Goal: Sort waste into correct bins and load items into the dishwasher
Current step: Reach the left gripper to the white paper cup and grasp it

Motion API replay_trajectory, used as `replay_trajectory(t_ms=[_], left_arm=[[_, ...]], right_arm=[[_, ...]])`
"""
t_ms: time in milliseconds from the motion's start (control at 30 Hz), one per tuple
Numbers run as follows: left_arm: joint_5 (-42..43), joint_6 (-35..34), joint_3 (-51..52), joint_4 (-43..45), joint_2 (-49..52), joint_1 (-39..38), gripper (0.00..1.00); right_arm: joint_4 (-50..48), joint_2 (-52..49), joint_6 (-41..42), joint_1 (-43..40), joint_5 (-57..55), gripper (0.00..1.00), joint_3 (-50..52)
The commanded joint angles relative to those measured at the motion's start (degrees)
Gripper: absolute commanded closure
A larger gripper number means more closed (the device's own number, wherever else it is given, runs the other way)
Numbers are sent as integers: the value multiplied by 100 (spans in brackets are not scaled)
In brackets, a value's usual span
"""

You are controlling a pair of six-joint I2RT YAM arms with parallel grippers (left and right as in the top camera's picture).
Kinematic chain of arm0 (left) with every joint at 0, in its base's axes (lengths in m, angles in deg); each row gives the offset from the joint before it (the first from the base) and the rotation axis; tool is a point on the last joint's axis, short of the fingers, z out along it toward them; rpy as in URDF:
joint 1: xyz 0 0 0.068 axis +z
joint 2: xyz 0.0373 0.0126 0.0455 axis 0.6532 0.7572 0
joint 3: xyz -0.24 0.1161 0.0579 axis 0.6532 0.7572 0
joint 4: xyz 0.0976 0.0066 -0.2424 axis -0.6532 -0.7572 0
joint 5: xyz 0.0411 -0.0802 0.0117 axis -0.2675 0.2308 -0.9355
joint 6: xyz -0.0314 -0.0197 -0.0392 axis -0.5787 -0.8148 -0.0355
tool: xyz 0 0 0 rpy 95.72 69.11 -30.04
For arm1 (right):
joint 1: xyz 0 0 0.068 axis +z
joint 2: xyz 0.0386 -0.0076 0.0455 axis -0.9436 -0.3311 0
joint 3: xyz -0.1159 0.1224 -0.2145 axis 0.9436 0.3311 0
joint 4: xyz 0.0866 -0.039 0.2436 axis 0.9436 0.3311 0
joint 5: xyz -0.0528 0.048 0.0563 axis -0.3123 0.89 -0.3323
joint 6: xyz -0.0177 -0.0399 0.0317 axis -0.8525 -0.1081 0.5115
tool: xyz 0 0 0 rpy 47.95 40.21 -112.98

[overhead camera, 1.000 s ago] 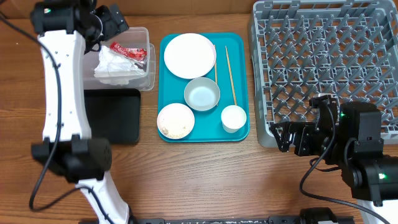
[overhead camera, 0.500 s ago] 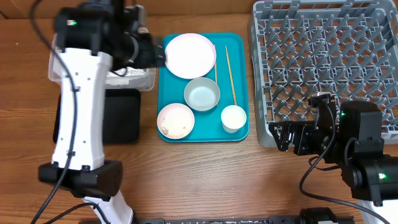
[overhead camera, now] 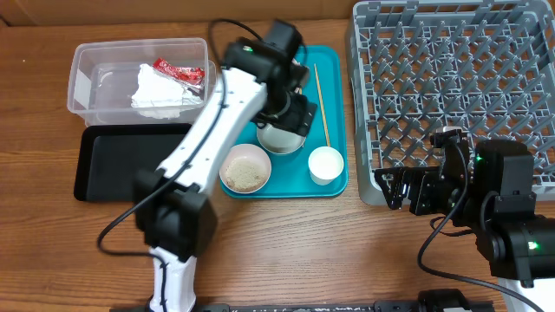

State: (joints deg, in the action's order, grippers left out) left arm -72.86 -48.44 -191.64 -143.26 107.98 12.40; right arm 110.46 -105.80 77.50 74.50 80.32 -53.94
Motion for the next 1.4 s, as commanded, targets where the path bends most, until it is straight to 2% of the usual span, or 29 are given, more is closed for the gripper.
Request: replay_trajectory(t_ms=[0, 333, 467, 600, 733, 900, 1100, 1367], left_arm=[[-2, 240, 26, 92, 356, -262, 14], [-122, 240, 26, 157, 673, -435, 33], [-129, 796, 28, 74, 675, -538, 33], [-144, 1027, 28, 90, 710, -667, 33], [-188, 1047, 28, 103, 815, -728, 35], [-122, 1003, 28, 101, 872, -732, 46], [-153, 988, 28, 142, 879, -767, 46], [-190, 984, 28, 372, 1104, -772, 53]], right_arm=[[-20, 24, 136, 28, 50, 0, -144], [-28, 11, 153, 28, 50, 0, -144], [-33, -90, 153, 28, 52, 0, -144], [4, -247, 175, 28, 55, 0, -144], [87, -424, 173, 28, 55, 0, -144], [149, -564, 173, 28, 52, 0, -144], [142, -586, 175, 28, 55, 0, -144], [195, -586, 173, 28, 55, 0, -144]])
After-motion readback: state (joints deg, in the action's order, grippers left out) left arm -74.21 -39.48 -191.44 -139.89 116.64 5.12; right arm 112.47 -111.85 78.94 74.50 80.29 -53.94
